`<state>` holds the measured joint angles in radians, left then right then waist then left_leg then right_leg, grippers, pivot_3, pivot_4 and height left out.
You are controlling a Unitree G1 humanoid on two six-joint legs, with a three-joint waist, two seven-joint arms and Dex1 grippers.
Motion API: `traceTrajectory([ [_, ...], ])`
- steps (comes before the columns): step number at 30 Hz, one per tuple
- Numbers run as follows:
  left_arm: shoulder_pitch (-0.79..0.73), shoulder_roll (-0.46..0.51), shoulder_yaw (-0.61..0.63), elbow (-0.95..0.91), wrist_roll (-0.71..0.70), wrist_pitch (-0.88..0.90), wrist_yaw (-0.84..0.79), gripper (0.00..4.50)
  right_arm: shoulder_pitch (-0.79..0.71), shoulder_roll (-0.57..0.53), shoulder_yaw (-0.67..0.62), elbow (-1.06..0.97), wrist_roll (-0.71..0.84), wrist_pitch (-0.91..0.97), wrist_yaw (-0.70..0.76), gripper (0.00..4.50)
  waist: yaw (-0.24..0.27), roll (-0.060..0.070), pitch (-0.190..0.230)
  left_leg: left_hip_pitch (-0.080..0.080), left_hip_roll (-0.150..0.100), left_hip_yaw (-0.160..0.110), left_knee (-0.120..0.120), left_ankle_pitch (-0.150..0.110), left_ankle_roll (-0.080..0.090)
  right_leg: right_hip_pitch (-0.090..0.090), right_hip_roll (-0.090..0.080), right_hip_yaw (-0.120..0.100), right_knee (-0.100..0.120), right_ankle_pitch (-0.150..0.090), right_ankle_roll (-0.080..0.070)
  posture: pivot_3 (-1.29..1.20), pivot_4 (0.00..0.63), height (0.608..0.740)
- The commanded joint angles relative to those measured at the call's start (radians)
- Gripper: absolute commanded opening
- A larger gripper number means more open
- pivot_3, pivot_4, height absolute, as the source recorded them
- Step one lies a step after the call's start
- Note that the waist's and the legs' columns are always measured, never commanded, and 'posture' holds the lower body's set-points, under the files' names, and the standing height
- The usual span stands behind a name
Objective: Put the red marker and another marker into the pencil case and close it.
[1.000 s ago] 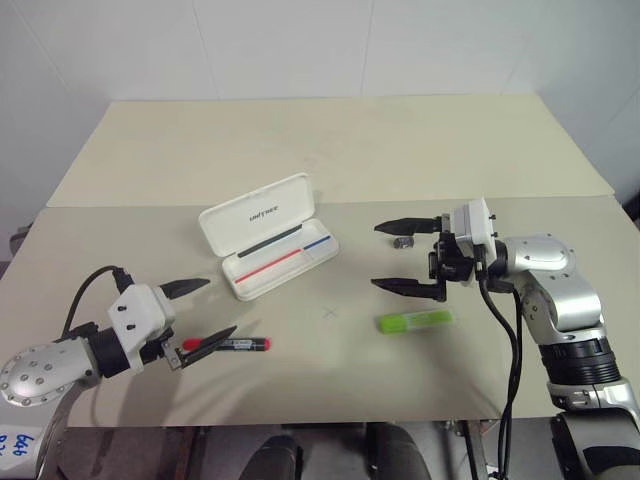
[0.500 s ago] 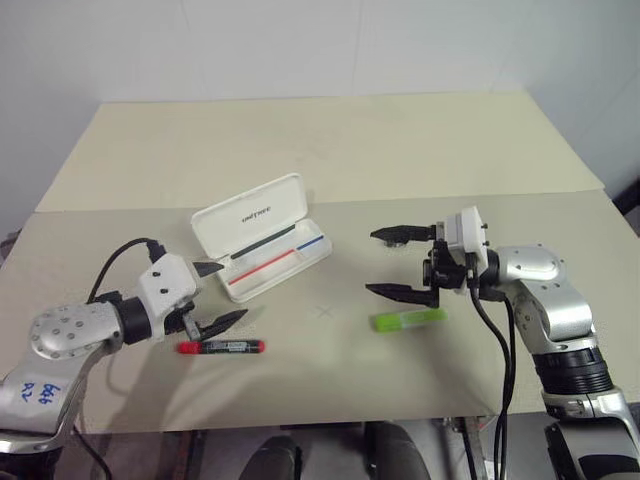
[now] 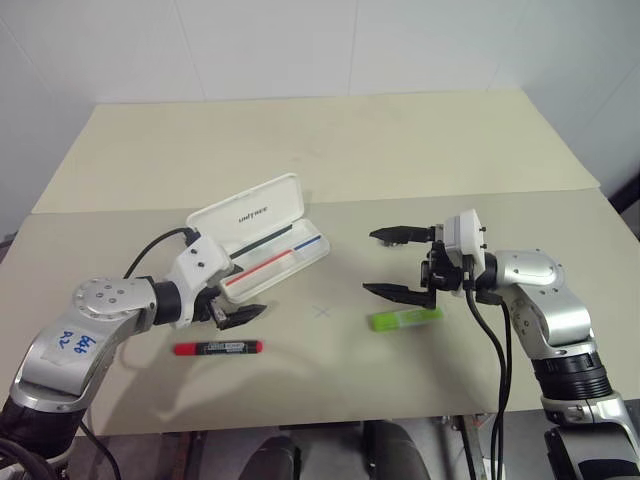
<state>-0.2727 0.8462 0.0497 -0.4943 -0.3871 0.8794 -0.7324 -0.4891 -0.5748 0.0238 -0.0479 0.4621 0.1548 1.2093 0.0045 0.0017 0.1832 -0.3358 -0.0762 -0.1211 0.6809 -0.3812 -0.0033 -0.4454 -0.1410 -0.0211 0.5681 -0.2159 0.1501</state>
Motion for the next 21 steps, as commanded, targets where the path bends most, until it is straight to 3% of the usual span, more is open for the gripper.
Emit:
traceTrajectory([
  [1, -0.033, 0.009, -0.026, -0.012, 0.010, 0.023, 0.015, 4.46, -0.005, -0.008, -0.013, -0.034, 0.014, -0.008, 0.006, 4.50, 0.000, 0.000, 0.000, 0.000, 0.000, 0.000, 0.000, 0.000, 0.000, 0.000, 0.000, 0.000, 0.000, 0.000, 0.000, 0.00, 0.150, 0.740],
  [21, -0.133, -0.022, -0.175, 0.104, 0.092, 0.037, 0.059, 4.46, -0.011, -0.010, -0.023, -0.054, 0.020, 0.006, -0.013, 4.50, -0.003, 0.000, 0.000, 0.000, 0.000, 0.000, 0.000, 0.000, 0.000, 0.000, 0.000, 0.000, 0.000, 0.000, 0.000, 0.00, 0.150, 0.740],
])
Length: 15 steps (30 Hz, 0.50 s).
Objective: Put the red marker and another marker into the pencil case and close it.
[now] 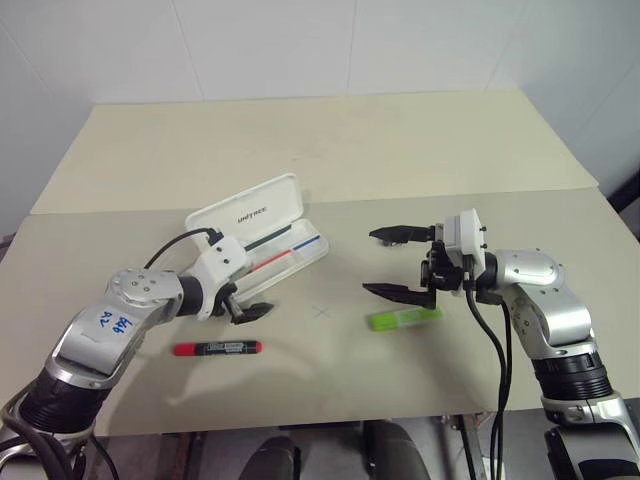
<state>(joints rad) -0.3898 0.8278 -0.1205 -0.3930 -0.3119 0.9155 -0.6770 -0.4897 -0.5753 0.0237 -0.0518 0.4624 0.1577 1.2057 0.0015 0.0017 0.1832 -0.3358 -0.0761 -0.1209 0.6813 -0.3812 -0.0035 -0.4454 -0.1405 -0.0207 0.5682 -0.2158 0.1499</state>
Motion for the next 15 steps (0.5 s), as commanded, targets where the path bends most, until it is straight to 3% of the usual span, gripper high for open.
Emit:
traceTrajectory([
  [1, -0.019, -0.005, -0.009, 0.006, 0.019, 0.002, 0.003, 4.46, -0.012, -0.009, -0.023, -0.050, 0.020, 0.004, -0.010, 4.50, 0.000, 0.000, 0.000, 0.000, 0.000, 0.000, 0.000, 0.000, 0.000, 0.000, 0.000, 0.000, 0.000, 0.000, 0.000, 0.00, 0.150, 0.740],
  [5, -0.032, 0.000, -0.030, 0.021, 0.029, 0.015, 0.004, 4.46, -0.017, -0.008, -0.023, -0.052, 0.020, 0.007, -0.015, 4.50, 0.000, 0.000, 0.000, 0.000, 0.000, 0.000, 0.001, 0.000, 0.000, 0.000, 0.000, 0.000, 0.001, 0.000, 0.000, 0.00, 0.150, 0.740],
  [15, -0.039, 0.018, -0.061, 0.057, 0.066, 0.002, -0.025, 1.13, -0.023, -0.008, -0.028, -0.058, 0.021, 0.012, -0.028, 4.50, 0.000, 0.000, 0.000, 0.000, 0.000, 0.000, 0.001, 0.000, 0.000, 0.000, 0.000, 0.001, 0.001, 0.000, -0.001, 0.00, 0.150, 0.740],
])
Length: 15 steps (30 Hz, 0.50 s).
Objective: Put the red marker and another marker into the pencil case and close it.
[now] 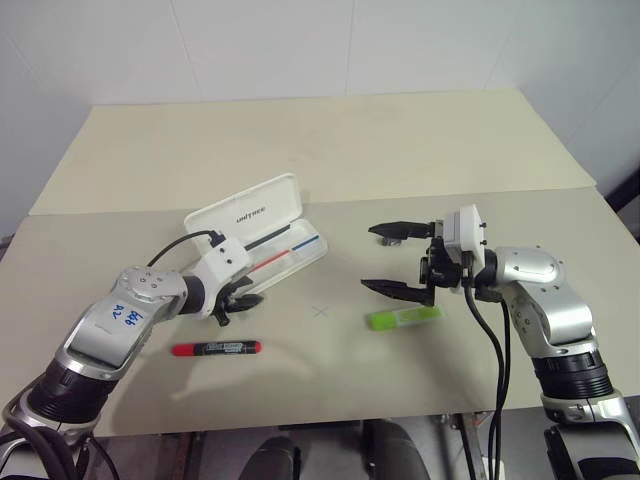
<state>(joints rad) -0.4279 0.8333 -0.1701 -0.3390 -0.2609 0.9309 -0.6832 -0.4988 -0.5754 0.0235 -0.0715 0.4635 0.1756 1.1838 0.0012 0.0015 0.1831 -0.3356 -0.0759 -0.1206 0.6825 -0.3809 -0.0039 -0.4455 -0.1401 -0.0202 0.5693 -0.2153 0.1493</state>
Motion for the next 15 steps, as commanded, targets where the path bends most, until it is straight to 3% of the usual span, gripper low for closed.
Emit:
traceTrajectory([
  [1, 0.001, 0.012, -0.013, 0.005, 0.017, -0.017, -0.022, 0.76, -0.015, -0.007, -0.027, -0.037, 0.020, -0.006, -0.007, 4.50, 0.000, 0.000, 0.000, 0.000, 0.000, 0.000, 0.000, 0.000, 0.000, 0.000, 0.000, 0.000, 0.000, 0.000, 0.000, 0.00, 0.150, 0.740],
  [3, 0.005, 0.010, -0.014, 0.004, 0.021, -0.023, -0.026, 0.10, -0.016, -0.006, -0.027, -0.035, 0.019, -0.007, -0.009, 4.50, 0.001, 0.000, 0.000, 0.000, 0.000, 0.000, 0.000, 0.000, 0.000, 0.000, 0.000, 0.000, 0.000, 0.000, 0.000, 0.00, 0.150, 0.740],
  [4, 0.005, 0.008, -0.014, 0.004, 0.024, -0.029, -0.028, 0.04, -0.018, -0.006, -0.027, -0.033, 0.018, -0.008, -0.010, 4.50, 0.002, 0.000, 0.000, 0.000, 0.000, 0.000, 0.000, 0.000, 0.000, 0.000, 0.000, 0.000, 0.000, 0.000, 0.000, 0.00, 0.150, 0.740],
  [15, 0.000, -0.008, -0.016, 0.003, 0.041, -0.105, -0.066, 0.04, -0.022, -0.008, -0.026, -0.021, 0.011, -0.020, -0.009, 4.50, 0.002, 0.000, 0.000, 0.000, 0.000, 0.000, 0.001, 0.000, 0.000, 0.000, 0.000, 0.001, 0.001, 0.001, -0.001, 0.00, 0.150, 0.740],
])
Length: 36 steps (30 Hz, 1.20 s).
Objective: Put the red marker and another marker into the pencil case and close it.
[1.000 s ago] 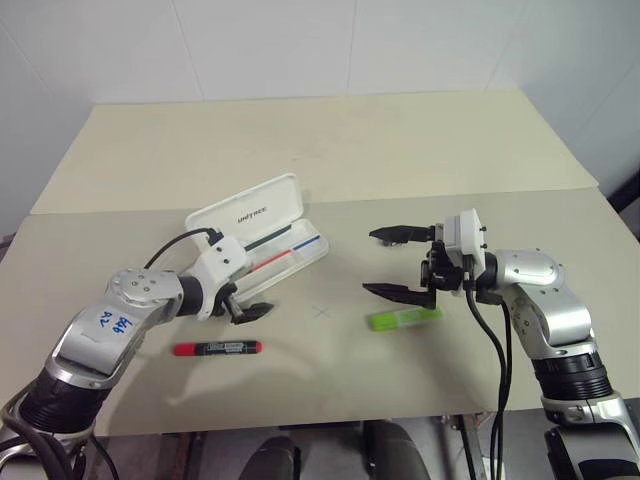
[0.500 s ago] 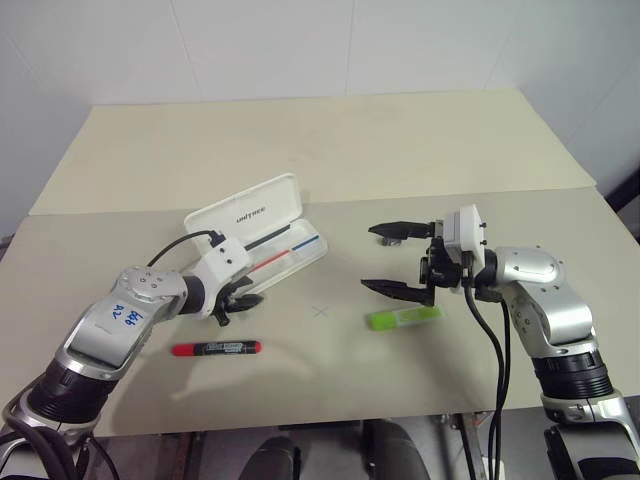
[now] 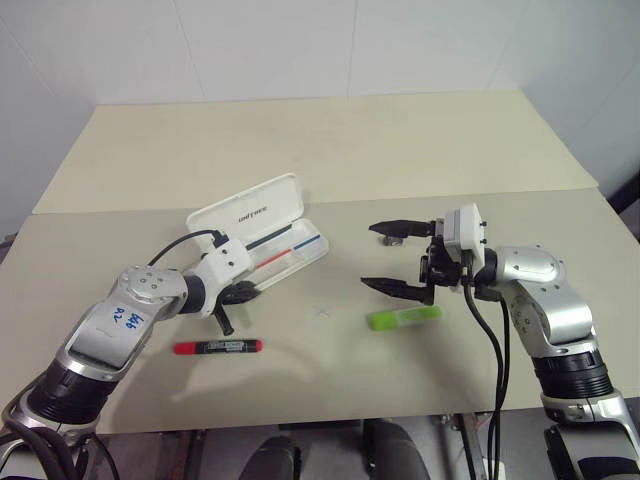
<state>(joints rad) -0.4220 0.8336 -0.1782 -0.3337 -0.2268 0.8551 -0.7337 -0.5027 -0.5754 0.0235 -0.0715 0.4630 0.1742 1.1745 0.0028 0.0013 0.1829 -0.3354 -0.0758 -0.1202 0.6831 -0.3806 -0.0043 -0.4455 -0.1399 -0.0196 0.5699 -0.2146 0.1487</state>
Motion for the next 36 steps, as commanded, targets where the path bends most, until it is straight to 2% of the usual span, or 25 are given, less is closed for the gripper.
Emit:
traceTrajectory([
  [1, -0.010, -0.014, -0.012, -0.003, 0.006, -0.039, -0.023, 0.04, -0.018, -0.010, -0.027, -0.021, 0.012, -0.019, 0.002, 4.50, 0.000, 0.000, 0.000, 0.000, 0.000, 0.000, 0.000, 0.000, 0.000, 0.000, 0.000, 0.000, 0.000, 0.000, 0.000, 0.00, 0.150, 0.740],
  [12, -0.021, -0.039, -0.043, -0.009, 0.004, -0.188, -0.125, 0.04, 0.001, -0.024, -0.036, -0.038, 0.014, -0.014, -0.003, 4.50, 0.007, 0.000, 0.000, 0.000, 0.000, 0.000, 0.000, 0.000, 0.000, 0.000, 0.000, 0.000, 0.000, 0.000, 0.000, 0.00, 0.150, 0.740],
  [21, -0.004, 0.015, -0.070, 0.022, 0.040, -0.405, -0.294, 0.04, 0.054, -0.119, -0.080, -0.037, 0.011, -0.024, 0.036, 4.50, 0.012, 0.000, 0.000, 0.000, 0.000, 0.001, 0.000, 0.000, 0.000, 0.000, 0.000, 0.000, -0.001, 0.000, 0.000, 0.00, 0.150, 0.740],
  [26, -0.001, 0.021, -0.069, 0.039, 0.054, -0.442, -0.325, 0.04, 0.069, -0.162, -0.100, -0.025, 0.013, -0.031, 0.056, 4.50, 0.013, 0.000, 0.000, 0.000, 0.000, 0.003, 0.000, 0.000, 0.000, 0.000, 0.001, 0.001, -0.001, 0.001, 0.000, 0.00, 0.150, 0.740],
  [36, 0.058, 0.038, -0.054, -0.014, 0.068, -0.432, -0.347, 0.04, 0.078, -0.168, -0.105, -0.041, 0.017, -0.023, 0.043, 4.50, 0.013, 0.000, 0.000, 0.000, 0.001, 0.007, 0.000, 0.000, 0.001, 0.000, 0.002, 0.002, -0.002, 0.002, 0.000, 0.00, 0.150, 0.740],
])
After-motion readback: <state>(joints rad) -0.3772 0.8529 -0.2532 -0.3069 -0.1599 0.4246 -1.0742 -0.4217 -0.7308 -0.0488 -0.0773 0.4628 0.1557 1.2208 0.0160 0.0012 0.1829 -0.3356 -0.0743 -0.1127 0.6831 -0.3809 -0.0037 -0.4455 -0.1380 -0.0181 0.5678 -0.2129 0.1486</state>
